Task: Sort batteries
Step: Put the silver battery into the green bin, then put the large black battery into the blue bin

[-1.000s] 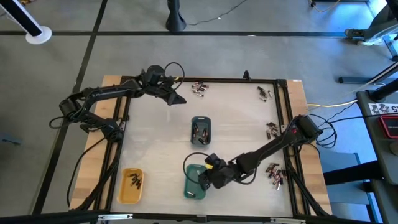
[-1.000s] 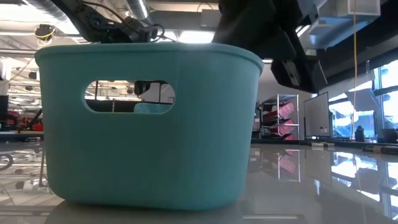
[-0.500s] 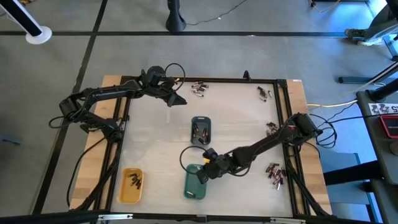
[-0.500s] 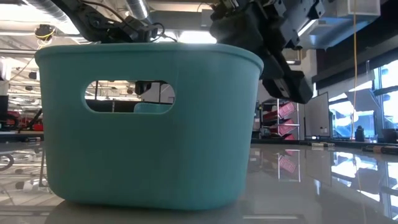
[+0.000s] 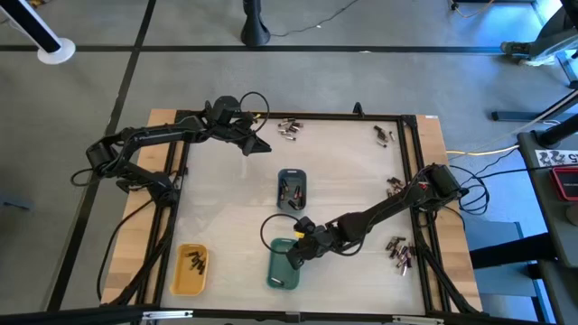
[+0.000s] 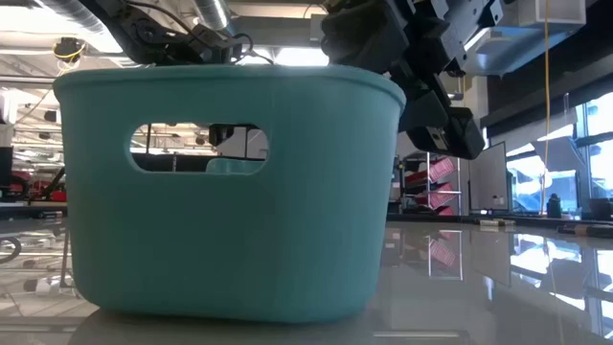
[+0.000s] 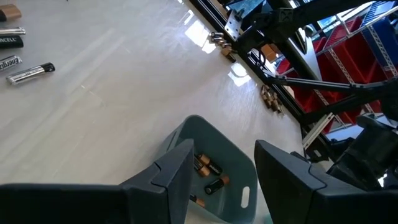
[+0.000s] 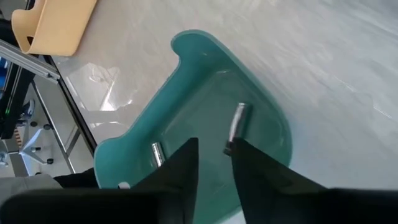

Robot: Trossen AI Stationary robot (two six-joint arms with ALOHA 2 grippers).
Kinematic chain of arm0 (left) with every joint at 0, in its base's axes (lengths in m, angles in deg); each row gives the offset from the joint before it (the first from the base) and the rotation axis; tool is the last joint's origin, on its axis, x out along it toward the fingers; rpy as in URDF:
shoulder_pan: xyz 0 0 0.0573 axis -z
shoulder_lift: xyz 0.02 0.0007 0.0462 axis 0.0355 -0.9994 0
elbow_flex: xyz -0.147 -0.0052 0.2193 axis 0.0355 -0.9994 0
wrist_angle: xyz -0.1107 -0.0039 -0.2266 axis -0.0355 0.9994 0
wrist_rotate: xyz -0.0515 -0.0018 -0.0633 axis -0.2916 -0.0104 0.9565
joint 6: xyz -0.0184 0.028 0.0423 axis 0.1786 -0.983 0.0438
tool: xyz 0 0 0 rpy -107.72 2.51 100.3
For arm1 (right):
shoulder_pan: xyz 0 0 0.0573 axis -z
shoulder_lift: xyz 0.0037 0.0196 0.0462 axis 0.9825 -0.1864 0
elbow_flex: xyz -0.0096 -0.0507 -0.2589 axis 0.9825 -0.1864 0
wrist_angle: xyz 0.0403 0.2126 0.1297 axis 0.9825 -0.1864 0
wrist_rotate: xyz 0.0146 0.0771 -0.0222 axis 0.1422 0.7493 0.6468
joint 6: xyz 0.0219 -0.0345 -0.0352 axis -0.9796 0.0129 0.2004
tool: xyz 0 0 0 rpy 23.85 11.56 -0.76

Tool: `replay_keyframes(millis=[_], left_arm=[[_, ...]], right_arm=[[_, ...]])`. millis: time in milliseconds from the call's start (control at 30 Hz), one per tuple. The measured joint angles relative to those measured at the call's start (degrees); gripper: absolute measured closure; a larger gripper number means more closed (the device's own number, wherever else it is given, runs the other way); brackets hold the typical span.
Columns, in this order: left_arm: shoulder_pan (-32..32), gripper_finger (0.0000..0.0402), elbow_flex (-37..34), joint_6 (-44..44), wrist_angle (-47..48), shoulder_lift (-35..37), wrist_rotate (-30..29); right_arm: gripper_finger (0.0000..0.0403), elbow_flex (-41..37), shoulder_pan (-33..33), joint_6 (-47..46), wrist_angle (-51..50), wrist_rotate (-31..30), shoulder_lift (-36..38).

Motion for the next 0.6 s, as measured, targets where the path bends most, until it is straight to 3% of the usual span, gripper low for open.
replay_keyframes(millis=[300, 600], left_arm=[[0.0, 0.0243, 0.0, -0.8, 0.0, 0.0, 0.0], [-0.2, 0.0243, 0.0, -2.7, 0.5, 0.0, 0.0]], right_arm=[[0.0291, 0.0, 0.0, 0.7, 0.2, -1.4, 0.7], [0.0290, 0.0, 1.8, 7.2, -5.1, -6.7, 9.6]])
